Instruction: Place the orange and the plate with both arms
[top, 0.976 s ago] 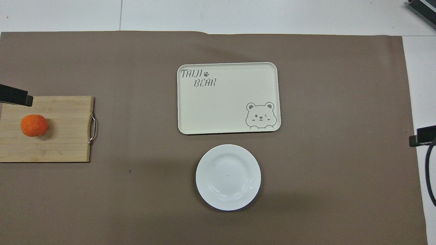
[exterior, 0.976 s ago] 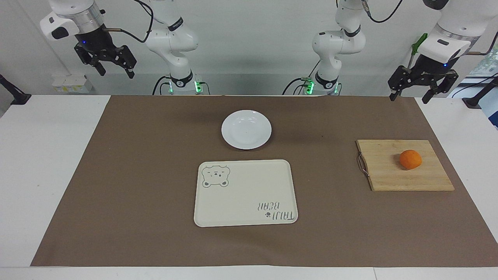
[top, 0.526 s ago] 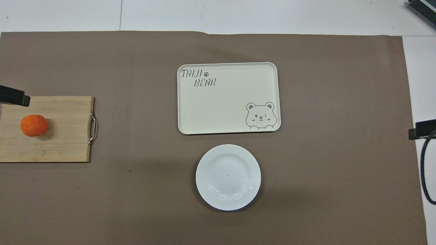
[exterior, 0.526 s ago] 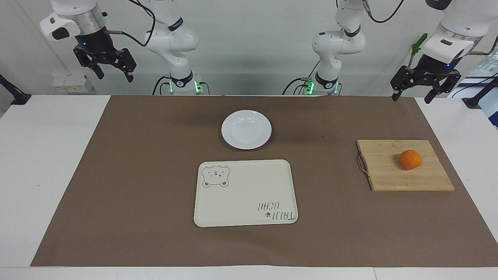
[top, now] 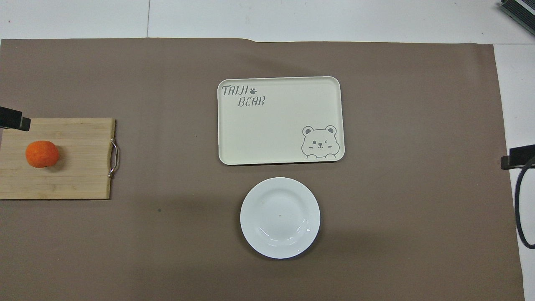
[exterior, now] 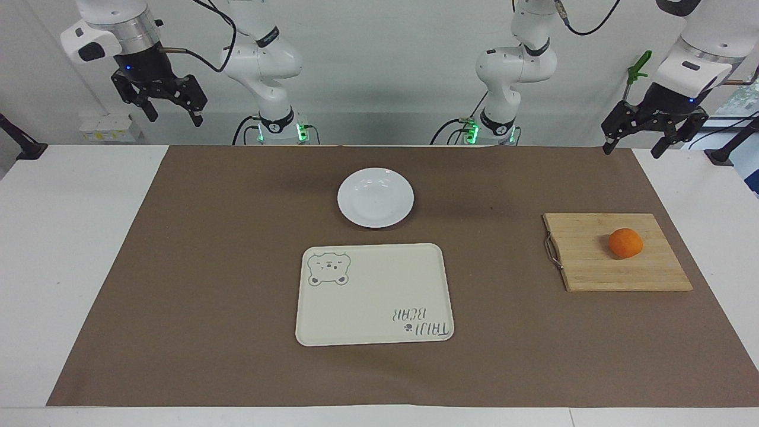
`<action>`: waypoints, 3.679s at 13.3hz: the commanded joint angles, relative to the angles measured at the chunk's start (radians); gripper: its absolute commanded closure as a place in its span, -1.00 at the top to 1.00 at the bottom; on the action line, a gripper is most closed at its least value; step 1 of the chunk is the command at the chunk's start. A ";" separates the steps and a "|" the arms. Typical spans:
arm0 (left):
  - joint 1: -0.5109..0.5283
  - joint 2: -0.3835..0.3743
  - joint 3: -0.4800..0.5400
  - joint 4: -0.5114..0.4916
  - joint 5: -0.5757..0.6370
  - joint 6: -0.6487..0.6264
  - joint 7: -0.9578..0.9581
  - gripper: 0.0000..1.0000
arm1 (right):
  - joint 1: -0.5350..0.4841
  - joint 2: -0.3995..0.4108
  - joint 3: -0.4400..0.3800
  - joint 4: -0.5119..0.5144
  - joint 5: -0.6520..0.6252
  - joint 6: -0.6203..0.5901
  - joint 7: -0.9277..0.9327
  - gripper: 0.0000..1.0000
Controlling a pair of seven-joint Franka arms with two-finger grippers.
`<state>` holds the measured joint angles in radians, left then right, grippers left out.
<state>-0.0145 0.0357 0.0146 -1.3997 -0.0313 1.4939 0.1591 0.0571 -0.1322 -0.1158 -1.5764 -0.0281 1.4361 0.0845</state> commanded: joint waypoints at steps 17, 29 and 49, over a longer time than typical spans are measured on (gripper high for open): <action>0.008 -0.036 -0.016 -0.035 -0.013 -0.036 0.023 1.00 | -0.010 -0.017 0.007 -0.022 -0.009 0.021 -0.022 1.00; 0.014 -0.037 -0.013 -0.038 -0.012 -0.040 0.028 1.00 | -0.010 -0.017 0.007 -0.020 -0.009 0.021 -0.022 1.00; 0.018 -0.039 -0.005 -0.036 -0.009 -0.069 0.017 1.00 | -0.010 -0.017 0.007 -0.022 -0.009 0.021 -0.022 1.00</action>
<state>-0.0047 0.0257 0.0129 -1.4059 -0.0324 1.4456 0.1752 0.0571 -0.1323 -0.1157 -1.5764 -0.0281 1.4361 0.0845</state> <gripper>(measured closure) 0.000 0.000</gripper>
